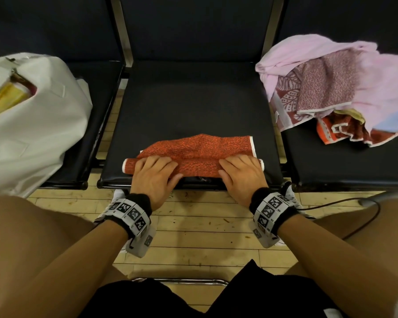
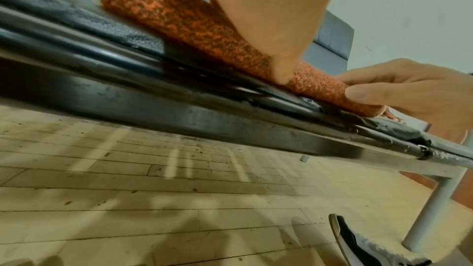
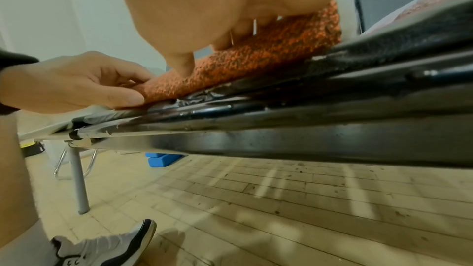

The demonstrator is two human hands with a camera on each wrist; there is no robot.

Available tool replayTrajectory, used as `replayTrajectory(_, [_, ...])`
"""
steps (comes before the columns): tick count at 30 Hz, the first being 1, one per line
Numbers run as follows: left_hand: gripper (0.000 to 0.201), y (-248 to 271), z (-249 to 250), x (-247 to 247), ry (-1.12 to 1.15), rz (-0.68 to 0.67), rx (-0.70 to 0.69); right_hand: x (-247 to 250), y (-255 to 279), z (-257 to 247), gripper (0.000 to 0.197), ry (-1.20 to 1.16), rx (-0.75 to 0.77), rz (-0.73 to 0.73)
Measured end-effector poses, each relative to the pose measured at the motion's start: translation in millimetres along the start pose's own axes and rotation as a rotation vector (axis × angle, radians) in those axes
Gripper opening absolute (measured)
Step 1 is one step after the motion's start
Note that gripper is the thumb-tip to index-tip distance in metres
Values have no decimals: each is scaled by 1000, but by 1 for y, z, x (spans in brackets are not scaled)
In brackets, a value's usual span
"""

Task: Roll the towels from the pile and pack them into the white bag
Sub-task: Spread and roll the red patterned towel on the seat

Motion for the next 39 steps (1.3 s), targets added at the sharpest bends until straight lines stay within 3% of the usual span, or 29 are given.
replayTrajectory(3, [49,1,-3,-8,-29,-100,0,-9,2,1,49,16,-14,-102])
replayTrajectory(9, [39,-1,3,5,-51,-34,-2,-3,-4,-1,38,103,-29,-90])
replayTrajectory(15, [32,4,7,-2,2,-126,8,0,-5,-2,26,-5,-50,-142])
replayTrajectory(22, [21,1,7,11,-60,104,-38,10,-7,-8,5,10,57,88])
replayTrajectory(26, [33,1,8,10,-74,76,-60,5,-1,-10,18,11,88,92])
replayTrajectory(28, [40,6,10,2,-102,-9,-37,-2,3,-9,36,-15,76,20])
replayTrajectory(31, [48,16,14,-10,-151,-115,-40,-7,2,-8,41,-6,65,-47])
replayTrajectory(36, [52,10,10,2,-166,-80,-9,-3,-6,-7,47,91,8,-119])
replayTrajectory(39, [43,7,10,9,-146,-49,4,-2,-11,-8,50,111,-11,-249])
Point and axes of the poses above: each hand's wrist, its own y-axis away from the middle knuckle, its own x-axis out of the back of the hand, z = x × y, the point moved 7 cm from there along -y, towards the middle knuckle, and after that the axes turned 2 degrees about y, right-handed, at the moved point
